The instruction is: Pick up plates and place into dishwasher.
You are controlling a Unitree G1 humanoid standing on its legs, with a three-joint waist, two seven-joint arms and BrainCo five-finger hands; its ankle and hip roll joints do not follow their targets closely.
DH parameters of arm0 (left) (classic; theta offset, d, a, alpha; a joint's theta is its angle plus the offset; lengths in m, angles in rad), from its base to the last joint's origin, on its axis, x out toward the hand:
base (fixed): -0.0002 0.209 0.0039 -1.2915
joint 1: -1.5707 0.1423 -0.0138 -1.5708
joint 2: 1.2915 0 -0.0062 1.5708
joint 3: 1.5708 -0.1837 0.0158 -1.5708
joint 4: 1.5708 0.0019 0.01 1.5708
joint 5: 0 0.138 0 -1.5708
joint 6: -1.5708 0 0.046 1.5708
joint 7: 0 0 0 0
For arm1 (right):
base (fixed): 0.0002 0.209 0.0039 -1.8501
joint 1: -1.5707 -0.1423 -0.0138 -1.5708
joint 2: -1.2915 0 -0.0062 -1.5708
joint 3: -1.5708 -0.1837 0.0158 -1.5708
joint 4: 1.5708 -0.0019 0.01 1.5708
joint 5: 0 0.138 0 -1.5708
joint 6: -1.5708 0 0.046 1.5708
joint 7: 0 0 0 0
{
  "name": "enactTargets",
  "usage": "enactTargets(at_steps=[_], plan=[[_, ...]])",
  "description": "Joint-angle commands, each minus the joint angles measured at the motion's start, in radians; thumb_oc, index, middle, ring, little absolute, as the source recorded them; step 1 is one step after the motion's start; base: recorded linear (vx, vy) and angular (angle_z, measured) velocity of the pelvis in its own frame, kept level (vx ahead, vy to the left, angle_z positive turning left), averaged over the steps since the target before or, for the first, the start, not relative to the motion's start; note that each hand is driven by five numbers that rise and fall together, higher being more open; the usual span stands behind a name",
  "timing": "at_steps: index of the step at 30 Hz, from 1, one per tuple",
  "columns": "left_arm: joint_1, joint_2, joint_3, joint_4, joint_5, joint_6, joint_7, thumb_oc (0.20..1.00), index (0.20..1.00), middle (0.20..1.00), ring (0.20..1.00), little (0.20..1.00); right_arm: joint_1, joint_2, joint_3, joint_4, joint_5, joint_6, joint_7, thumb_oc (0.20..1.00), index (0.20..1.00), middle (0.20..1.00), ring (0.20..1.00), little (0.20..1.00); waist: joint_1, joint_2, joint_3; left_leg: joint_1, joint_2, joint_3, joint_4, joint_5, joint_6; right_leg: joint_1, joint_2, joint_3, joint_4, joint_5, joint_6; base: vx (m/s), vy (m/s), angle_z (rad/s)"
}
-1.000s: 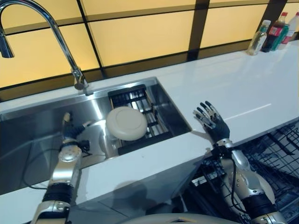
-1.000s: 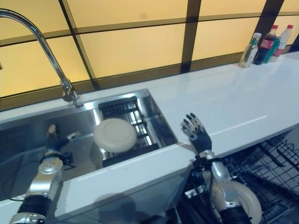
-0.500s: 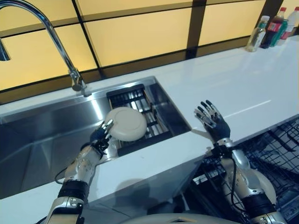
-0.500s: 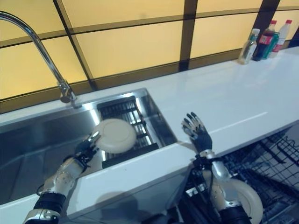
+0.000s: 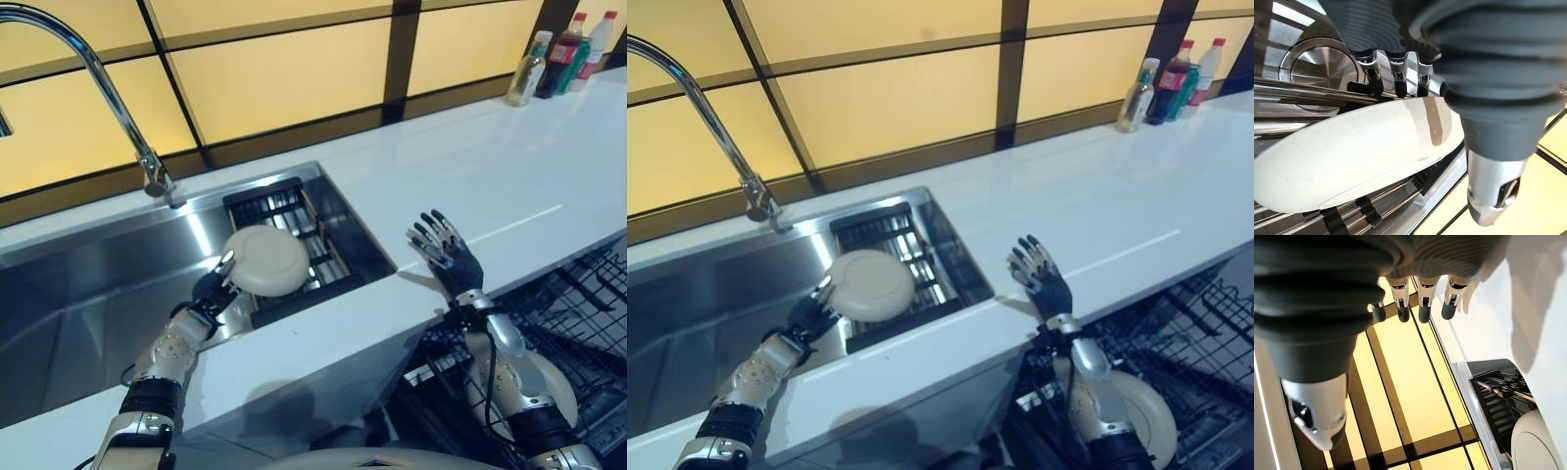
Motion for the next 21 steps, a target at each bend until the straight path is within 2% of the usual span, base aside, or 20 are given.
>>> enactTargets(at_steps=[1,3,21], plan=[[-0.026,-0.031,-0.034,0.054,-0.019,-0.027,-0.069,0.598,0.598,0.598,0.598,0.598,-0.014,0.032,0.013,-0.034,-0.005,-0.034,0.02,1.0,1.0,1.0,1.0,1.0,-0.024,-0.042,-0.026,-0.123,-0.057,0.04,0.146,-0.066,0.087,-0.016,-0.05,-0.011,0.078,-0.051,0.071,0.0,0.0,0.0],[-0.028,-0.029,-0.033,0.05,-0.002,-0.033,-0.068,0.2,0.2,0.2,0.2,0.2,-0.014,0.034,0.015,-0.033,-0.006,-0.033,0.02,1.0,1.0,1.0,1.0,1.0,-0.023,-0.042,-0.028,-0.123,-0.057,0.041,0.146,-0.066,0.087,-0.015,-0.05,-0.011,0.078,-0.053,0.071,0.0,0.0,0.0],[-0.026,-0.017,-0.027,0.035,0.044,-0.041,-0.063,0.2,0.2,0.2,0.2,0.2,-0.019,0.037,0.023,-0.034,-0.002,-0.035,0.013,1.0,1.0,1.0,1.0,1.0,-0.013,-0.043,-0.03,-0.123,-0.063,0.033,0.152,-0.067,0.088,-0.007,-0.053,-0.014,0.076,-0.053,0.069,0.0,0.0,0.0]])
